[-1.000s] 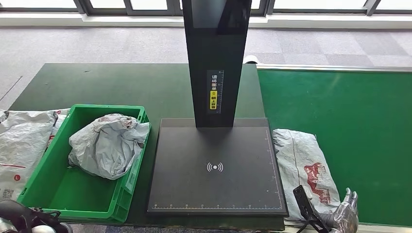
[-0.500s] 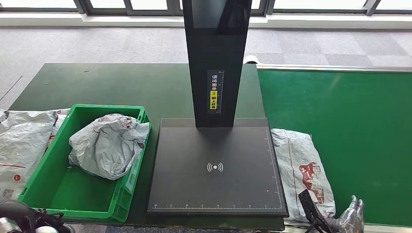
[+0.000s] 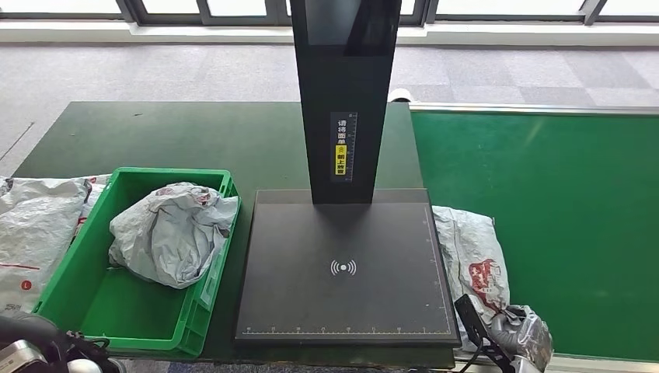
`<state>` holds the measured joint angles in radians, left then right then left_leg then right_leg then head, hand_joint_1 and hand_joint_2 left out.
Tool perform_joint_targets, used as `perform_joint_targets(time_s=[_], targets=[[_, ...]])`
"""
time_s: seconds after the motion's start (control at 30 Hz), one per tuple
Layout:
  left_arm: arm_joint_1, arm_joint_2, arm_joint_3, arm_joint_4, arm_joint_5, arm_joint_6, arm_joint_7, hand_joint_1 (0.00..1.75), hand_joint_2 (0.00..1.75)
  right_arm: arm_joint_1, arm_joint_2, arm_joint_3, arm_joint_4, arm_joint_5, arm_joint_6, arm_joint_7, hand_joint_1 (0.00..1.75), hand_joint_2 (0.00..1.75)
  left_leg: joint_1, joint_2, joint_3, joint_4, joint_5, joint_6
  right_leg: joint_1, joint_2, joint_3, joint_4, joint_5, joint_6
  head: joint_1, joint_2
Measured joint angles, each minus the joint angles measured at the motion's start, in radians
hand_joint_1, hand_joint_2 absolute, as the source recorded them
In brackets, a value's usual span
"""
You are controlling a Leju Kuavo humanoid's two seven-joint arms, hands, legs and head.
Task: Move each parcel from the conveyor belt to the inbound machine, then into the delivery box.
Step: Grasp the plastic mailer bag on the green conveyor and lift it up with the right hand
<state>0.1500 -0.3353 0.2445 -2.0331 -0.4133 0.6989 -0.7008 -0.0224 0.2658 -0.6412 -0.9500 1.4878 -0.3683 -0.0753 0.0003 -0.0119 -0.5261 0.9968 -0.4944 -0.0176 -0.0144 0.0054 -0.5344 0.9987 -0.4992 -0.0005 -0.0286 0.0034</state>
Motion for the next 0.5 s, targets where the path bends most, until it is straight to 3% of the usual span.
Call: perform_joint_targets(time_s=[0.33, 0.5], targets=[[-0.002, 0.0, 0.0, 0.011, 0.0, 0.0, 0.0, 0.0, 0.0, -0.008, 0.033, 0.047, -0.006, -0.11, -0.031, -0.103, 1.75, 1.75, 0.004, 0.01, -0.002, 0.0, -0.002, -0.004, 0.001, 0.012, -0.003, 0.001, 0.001, -0.004, 0.0, 0.0], [-0.001, 0.0, 0.0, 0.006, 0.014, 0.0, 0.0, 0.0, 0.0, 0.027, 0.058, 0.091, -0.122, -0.337, -0.144, -0.25, 1.75, 1.75, 0.004, 0.004, -0.003, 0.0, 0.001, -0.006, 0.001, 0.007, -0.006, 0.003, 0.001, -0.004, 0.0, 0.0]])
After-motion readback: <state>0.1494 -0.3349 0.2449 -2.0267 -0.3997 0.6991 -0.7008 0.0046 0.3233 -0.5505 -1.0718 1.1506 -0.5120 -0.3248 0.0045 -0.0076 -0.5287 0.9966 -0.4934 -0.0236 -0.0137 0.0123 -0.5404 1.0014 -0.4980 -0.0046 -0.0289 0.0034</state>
